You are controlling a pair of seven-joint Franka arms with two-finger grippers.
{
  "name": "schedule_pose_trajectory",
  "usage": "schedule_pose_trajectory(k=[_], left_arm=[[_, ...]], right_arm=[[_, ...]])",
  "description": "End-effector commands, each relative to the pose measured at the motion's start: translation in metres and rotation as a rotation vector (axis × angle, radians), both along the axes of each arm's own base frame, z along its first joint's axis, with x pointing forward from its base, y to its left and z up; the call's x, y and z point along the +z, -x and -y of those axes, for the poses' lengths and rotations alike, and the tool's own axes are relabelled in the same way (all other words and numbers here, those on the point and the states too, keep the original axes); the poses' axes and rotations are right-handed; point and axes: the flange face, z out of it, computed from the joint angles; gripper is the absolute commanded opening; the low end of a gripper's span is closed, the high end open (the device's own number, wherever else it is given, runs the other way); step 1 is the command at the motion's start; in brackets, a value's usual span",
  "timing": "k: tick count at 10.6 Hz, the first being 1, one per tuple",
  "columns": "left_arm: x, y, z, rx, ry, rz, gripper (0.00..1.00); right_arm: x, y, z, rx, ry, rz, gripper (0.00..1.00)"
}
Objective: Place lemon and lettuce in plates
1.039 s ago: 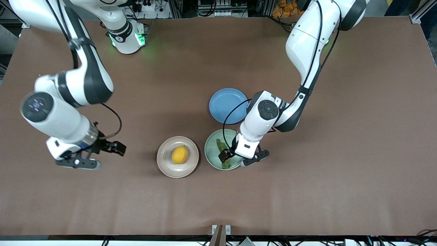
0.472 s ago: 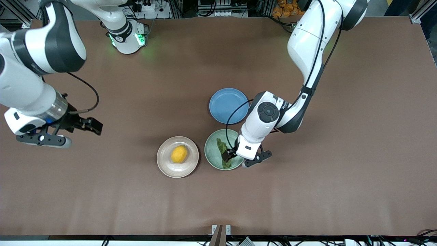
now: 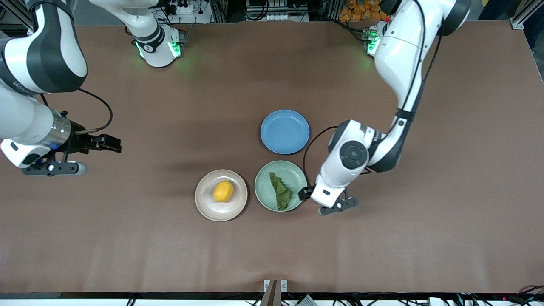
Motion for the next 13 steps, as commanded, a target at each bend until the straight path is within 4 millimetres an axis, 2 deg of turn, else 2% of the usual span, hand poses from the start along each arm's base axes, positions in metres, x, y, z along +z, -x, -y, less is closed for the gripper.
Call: schedule_pose_trajectory(k=[1,4,6,7,9,11,12,13], left_arm=[[0.014,-0.006,-0.043,-0.088,-0.083,-0.068,1.0],[0.018,-0.029,-0.124,-0.187,-0.132,-0.109,1.0],[0.04,-0.038,-0.179,-0.231,-0.141,-0.145,1.0],[0.049,-0.044,-0.208,-0.248,-0.138,-0.14,1.0],[0.057,-0.047,-0.244,-0.271,-0.135,-0.155,1.0],[0.07,-0.043,-0.25,-0.3,-0.134,-0.176,1.0],[0.081,-0.042,-0.26,-0.285,-0.134,-0.179,1.0],[0.089,-0.039,-0.262,-0.284,-0.134,-0.193,1.0]], right_arm=[[-0.013,0.023,-0.001,0.007,-0.032,0.001,1.0],[-0.035,0.056,-0.013,0.02,-0.017,0.105,1.0],[-0.039,0.064,-0.012,0.024,-0.001,0.105,1.0],[-0.034,0.065,-0.009,0.026,0.012,0.114,1.0],[-0.018,0.069,0.009,0.002,0.027,0.127,1.0],[-0.005,0.067,0.048,-0.027,0.022,0.133,1.0],[0.006,0.062,0.055,0.032,0.016,0.16,1.0],[0.023,0.056,0.058,0.05,0.015,0.19,1.0]])
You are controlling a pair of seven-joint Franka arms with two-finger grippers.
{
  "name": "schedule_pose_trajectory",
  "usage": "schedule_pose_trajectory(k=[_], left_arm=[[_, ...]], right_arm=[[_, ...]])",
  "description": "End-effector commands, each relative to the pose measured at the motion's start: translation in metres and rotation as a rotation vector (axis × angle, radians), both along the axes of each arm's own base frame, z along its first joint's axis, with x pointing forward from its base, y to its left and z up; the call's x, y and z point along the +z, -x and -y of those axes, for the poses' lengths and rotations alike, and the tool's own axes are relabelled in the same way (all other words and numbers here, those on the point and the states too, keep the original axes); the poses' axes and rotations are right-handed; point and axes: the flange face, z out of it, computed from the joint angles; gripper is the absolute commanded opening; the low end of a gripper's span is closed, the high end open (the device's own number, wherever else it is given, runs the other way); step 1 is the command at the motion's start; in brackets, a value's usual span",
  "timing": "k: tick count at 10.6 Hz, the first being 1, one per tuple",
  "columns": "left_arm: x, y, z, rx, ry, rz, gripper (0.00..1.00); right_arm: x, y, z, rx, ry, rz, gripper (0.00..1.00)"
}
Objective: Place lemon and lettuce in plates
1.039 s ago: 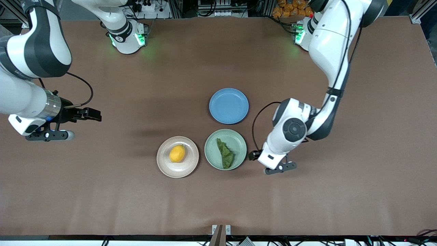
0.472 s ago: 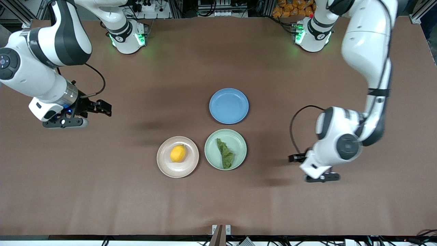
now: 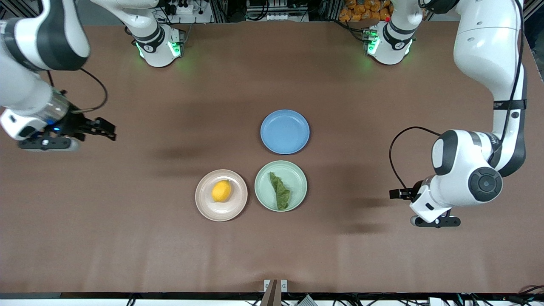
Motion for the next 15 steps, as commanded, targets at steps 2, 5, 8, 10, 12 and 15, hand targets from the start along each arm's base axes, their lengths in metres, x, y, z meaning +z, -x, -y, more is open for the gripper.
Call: schedule_pose_trajectory(k=[2,5,8,10,12,15], left_arm=[[0.029,0.031,-0.008,-0.026,-0.034,-0.156,1.0],[0.016,0.053,-0.007,-0.029,-0.033,-0.241,1.0],[0.007,0.089,-0.015,-0.018,-0.036,-0.216,1.0],[-0.007,0.118,-0.017,-0.014,-0.038,-0.188,1.0],[-0.012,0.144,-0.018,-0.018,-0.043,-0.201,1.0],[-0.02,0.176,-0.02,-0.02,-0.047,-0.203,1.0]], right_arm=[[0.053,-0.005,0.025,0.055,0.009,0.046,1.0],[0.072,-0.014,0.037,0.035,0.004,0.023,1.0],[0.08,-0.017,0.042,0.028,0.014,0.036,1.0],[0.099,-0.016,0.04,0.055,0.099,0.031,1.0],[0.114,-0.014,0.045,0.043,0.097,0.037,1.0],[0.113,-0.015,0.038,0.013,0.058,0.04,1.0]])
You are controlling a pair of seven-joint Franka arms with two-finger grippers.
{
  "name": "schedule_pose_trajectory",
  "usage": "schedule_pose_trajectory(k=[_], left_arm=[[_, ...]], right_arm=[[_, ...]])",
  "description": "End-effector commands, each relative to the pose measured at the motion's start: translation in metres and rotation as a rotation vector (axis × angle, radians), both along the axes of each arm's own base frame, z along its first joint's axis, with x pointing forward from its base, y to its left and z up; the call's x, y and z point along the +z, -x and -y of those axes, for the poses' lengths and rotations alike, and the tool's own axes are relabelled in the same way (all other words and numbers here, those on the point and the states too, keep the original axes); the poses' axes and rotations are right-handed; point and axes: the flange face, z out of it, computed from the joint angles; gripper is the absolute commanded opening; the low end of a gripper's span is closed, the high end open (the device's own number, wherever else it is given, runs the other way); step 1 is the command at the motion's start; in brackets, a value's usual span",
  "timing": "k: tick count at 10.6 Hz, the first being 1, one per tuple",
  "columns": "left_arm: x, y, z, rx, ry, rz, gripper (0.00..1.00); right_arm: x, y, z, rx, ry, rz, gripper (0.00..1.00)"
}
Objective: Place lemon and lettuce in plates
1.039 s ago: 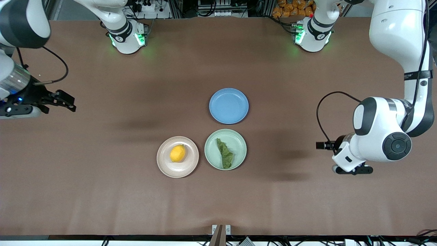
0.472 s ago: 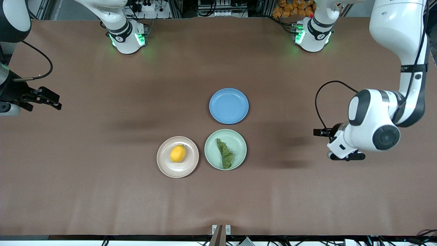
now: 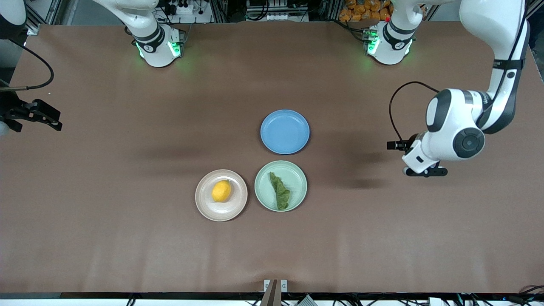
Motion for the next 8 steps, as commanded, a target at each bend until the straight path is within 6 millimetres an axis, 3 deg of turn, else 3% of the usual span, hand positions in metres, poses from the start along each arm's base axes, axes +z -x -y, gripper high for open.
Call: schedule_pose_trajectory(k=[1,4,8], left_arm=[[0.001,0.043,-0.007,-0.007,-0.005,0.01,1.0],[0.01,0.065,-0.008,-0.011,-0.01,0.005,1.0],[0.021,0.076,-0.005,-0.022,-0.012,0.006,1.0]], right_arm=[[0.001,-0.004,-0.005,-0.04,-0.046,-0.006,1.0],[0.003,-0.002,-0.011,-0.066,-0.09,-0.008,1.0],[0.008,-0.002,-0.012,-0.066,-0.09,-0.008,1.0]])
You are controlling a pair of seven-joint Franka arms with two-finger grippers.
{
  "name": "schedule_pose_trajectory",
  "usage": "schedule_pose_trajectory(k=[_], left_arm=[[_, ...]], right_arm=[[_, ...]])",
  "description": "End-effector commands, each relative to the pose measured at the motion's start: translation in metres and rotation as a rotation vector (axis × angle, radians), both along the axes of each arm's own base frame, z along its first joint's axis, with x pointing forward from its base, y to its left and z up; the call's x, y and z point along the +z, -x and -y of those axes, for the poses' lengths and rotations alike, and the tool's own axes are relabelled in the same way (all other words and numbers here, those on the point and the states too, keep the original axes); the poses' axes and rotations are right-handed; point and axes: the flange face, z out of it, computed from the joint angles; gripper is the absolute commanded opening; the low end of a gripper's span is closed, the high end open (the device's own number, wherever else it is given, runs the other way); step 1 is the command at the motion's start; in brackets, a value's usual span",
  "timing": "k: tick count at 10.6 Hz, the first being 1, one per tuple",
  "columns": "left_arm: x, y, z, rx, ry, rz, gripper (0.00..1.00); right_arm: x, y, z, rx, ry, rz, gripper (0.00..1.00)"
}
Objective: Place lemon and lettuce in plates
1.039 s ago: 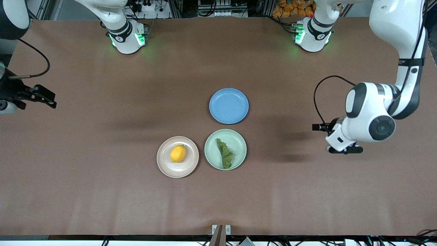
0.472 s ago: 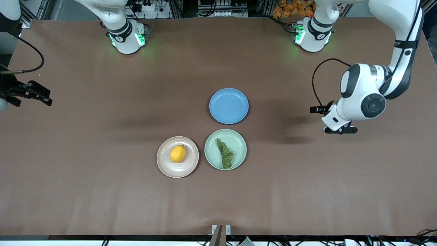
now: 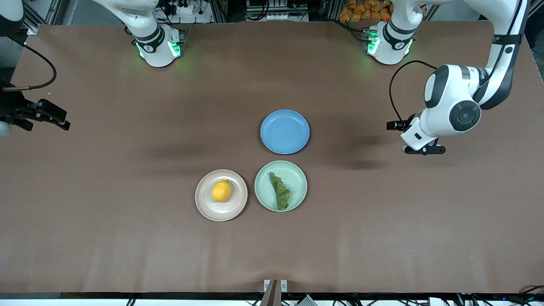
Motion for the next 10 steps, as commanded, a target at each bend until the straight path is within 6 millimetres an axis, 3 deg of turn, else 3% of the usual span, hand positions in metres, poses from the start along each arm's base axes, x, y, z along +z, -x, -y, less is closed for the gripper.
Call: schedule_pose_trajectory(k=[1,3,6,10], left_arm=[[0.02,0.011,0.002,-0.019,0.0,0.019,1.0],[0.054,-0.006,0.006,-0.029,0.008,0.051,1.0],[0.128,-0.038,0.018,0.003,0.074,0.11,1.0],[0.22,-0.056,0.044,-0.022,0.118,0.276,1.0]], right_arm=[[0.009,-0.001,-0.002,-0.016,-0.015,0.002,1.0],[0.009,-0.001,0.0,-0.019,-0.016,0.002,1.0],[0.018,-0.002,0.001,-0.03,-0.017,0.018,1.0],[0.028,-0.002,0.006,-0.036,-0.016,0.04,1.0]])
